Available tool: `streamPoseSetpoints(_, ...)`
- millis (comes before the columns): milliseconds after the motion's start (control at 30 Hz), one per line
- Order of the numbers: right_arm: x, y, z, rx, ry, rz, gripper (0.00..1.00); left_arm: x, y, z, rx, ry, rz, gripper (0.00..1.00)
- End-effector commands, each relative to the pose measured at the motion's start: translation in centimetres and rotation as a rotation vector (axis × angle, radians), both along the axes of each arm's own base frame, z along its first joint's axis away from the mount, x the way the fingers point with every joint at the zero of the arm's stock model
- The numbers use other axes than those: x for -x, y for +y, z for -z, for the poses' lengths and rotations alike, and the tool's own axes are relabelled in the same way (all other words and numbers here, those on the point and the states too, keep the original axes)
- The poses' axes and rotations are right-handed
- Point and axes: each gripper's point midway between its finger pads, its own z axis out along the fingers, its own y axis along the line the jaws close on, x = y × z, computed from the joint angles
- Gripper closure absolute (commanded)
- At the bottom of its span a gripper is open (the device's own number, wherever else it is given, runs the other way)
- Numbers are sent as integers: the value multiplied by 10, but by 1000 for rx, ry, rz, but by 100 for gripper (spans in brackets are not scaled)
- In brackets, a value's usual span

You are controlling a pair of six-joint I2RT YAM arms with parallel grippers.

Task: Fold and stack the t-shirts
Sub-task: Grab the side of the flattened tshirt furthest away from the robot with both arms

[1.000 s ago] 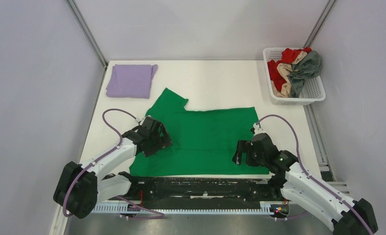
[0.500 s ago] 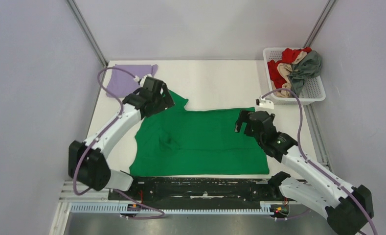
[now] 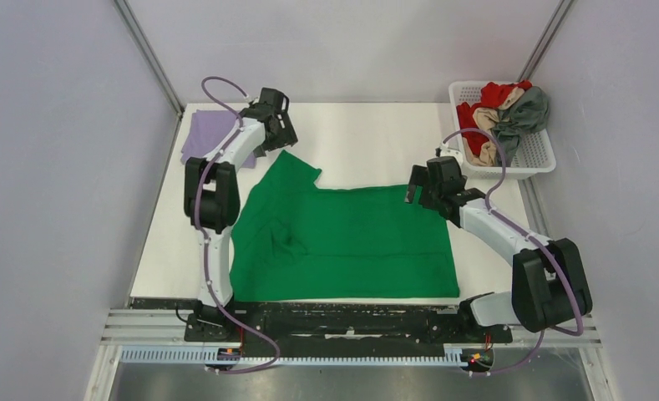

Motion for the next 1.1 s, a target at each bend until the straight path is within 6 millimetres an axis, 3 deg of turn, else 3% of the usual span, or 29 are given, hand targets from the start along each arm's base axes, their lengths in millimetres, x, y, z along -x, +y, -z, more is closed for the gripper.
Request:
streamPoseSetpoints(0, -23, -2, -19, 14, -75, 0, 2, -36, -3, 13, 23, 14, 115, 12)
streamPoseSetpoints(233, -20, -11, -5, 34, -44, 14, 2, -54, -5, 50, -14, 75, 177, 33)
streamPoseSetpoints(500, -17, -18, 2, 51, -31, 32, 2, -34, -3, 66, -47, 143, 233, 49)
streamPoseSetpoints(700, -18, -27, 1, 81, -33, 69, 2, -13, 2, 69, -97, 184, 243, 56)
streamPoseSetpoints(900, -27, -32, 5, 104, -24, 86, 2, -14, -7, 69, -73, 180, 257, 82)
streamPoseSetpoints(967, -35, -33, 7, 103, -23, 98, 2, -18, -13, 65, -47, 163, 271, 96)
streamPoseSetpoints(1067, -53, -34, 7, 99, -28, 116, 6, -22, -18, 52, -35, 132, 281, 98)
